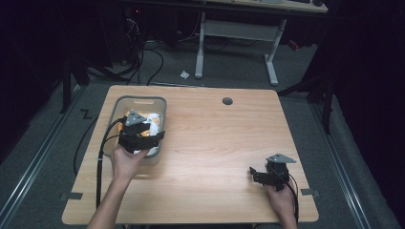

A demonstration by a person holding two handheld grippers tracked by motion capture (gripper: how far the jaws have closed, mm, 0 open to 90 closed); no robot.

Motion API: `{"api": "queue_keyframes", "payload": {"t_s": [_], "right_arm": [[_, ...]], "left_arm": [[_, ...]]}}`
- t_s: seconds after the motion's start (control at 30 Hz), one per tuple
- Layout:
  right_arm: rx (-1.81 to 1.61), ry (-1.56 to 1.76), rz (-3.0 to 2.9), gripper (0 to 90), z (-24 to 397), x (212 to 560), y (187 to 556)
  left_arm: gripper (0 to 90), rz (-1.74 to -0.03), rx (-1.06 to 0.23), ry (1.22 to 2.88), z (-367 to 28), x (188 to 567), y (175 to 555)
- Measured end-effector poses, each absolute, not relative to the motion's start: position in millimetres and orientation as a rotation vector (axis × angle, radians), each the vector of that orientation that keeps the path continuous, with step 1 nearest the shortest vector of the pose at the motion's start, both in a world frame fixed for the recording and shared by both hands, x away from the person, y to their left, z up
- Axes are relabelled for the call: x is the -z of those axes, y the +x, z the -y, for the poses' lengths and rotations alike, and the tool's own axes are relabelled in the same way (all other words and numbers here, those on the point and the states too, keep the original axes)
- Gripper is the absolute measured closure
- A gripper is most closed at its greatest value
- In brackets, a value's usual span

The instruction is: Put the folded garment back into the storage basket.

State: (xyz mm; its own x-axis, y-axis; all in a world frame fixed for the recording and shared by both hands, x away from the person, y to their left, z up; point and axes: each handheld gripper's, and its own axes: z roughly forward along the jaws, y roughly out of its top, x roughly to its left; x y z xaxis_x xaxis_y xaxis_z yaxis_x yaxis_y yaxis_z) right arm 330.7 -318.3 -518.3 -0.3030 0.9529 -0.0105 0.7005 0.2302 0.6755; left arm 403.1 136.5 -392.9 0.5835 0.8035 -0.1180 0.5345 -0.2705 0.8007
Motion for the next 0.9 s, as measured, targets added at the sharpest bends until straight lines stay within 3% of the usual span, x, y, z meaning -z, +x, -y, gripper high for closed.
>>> {"api": "queue_keyframes", "payload": {"t_s": [0.9], "right_arm": [[-0.802, 1.519, -2.086, 16.5, 318, 518, 331]], "left_arm": [[36.3, -1.003, -0.334, 1.948, -117, 396, 387]]}}
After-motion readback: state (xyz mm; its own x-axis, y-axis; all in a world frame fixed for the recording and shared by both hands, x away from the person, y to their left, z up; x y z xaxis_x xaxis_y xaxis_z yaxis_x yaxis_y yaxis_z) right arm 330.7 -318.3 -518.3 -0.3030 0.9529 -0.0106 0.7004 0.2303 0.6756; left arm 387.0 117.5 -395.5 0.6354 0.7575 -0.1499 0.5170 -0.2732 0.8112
